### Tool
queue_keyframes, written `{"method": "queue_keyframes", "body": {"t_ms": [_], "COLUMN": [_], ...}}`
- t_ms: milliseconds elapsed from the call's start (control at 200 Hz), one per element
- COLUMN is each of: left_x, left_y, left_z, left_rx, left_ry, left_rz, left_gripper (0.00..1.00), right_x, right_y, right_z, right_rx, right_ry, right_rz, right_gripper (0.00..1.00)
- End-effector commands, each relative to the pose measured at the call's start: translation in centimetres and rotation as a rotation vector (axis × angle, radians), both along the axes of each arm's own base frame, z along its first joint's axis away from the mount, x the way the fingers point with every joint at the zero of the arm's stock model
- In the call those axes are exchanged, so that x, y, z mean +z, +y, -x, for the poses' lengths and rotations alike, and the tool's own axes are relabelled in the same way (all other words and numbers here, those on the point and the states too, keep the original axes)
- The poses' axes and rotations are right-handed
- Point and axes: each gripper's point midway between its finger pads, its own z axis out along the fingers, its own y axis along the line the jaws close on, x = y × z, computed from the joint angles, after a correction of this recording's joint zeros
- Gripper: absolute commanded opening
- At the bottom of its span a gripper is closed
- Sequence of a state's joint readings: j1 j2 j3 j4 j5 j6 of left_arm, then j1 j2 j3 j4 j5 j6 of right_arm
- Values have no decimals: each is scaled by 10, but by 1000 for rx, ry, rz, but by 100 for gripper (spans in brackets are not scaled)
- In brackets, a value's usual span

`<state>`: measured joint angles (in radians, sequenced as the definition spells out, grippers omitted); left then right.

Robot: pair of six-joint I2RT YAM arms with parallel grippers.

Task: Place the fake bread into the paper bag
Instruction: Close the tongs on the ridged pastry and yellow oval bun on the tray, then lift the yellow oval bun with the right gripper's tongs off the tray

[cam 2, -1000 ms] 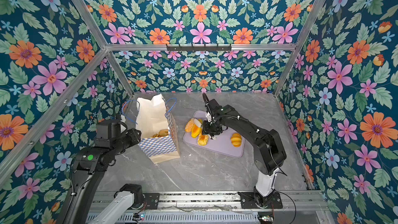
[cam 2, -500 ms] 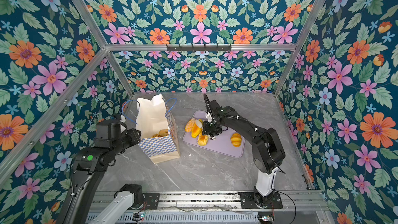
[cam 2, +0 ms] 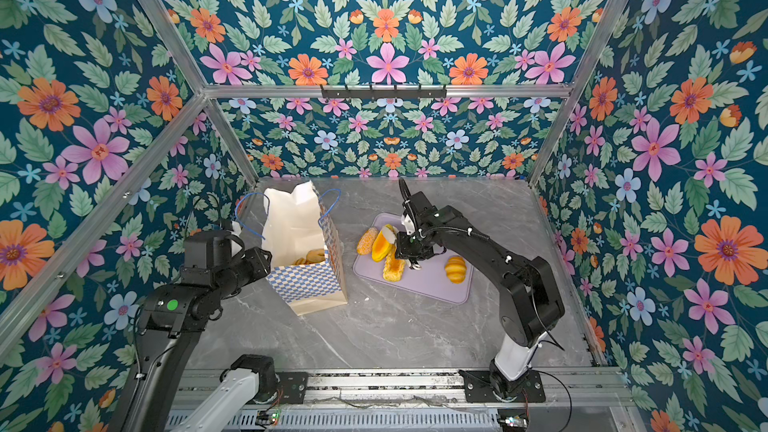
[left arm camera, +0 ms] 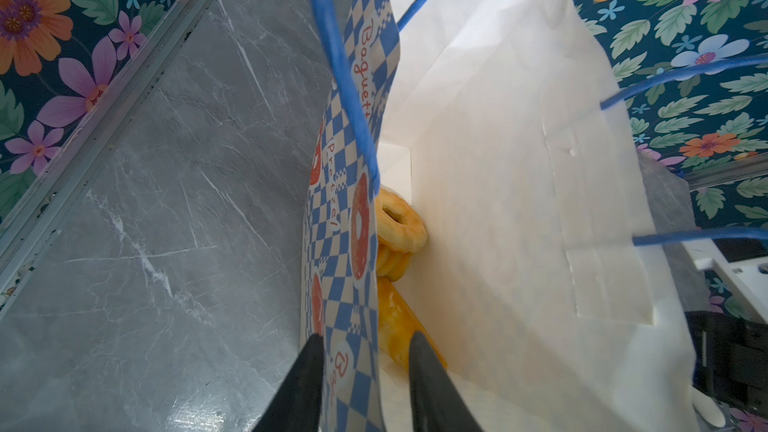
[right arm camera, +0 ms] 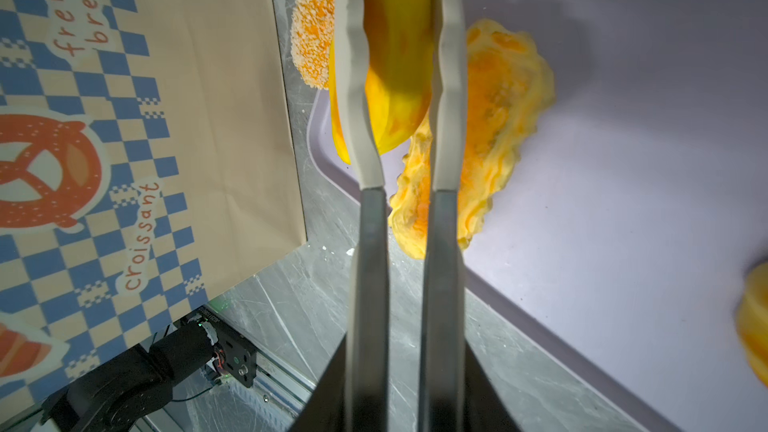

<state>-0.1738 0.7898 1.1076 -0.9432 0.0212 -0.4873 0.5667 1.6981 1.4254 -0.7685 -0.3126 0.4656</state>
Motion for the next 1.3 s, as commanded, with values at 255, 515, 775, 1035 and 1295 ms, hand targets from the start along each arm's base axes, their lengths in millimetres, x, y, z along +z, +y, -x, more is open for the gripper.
{"method": "queue_keyframes", "body": {"t_ms": [255, 515, 775, 1035, 1295], "left_x": [3, 10, 7, -2, 4], "left_y": [1, 1, 0, -3, -4], "left_z": [0, 1, 1, -4, -5], "left_rx": [-1, 0, -5, -16, -16], "left_ry": [-10, -24, -18, 0, -19], "left_rz": [-3, -1, 0, 5, 9], "left_gripper": [32, 26, 21, 20, 8], "right_x": [33, 55, 80, 101, 121], "right_y": [-11, -17, -24, -32, -41], "right_z": [3, 6, 9, 15, 19], "right_rx": [-27, -45, -58, -68, -84], "right_ry": [-81, -127, -182, -225, -274], "right_rz": [-10, -17, -29, -33, -36], "right_gripper": [32, 32, 32, 32, 32]}}
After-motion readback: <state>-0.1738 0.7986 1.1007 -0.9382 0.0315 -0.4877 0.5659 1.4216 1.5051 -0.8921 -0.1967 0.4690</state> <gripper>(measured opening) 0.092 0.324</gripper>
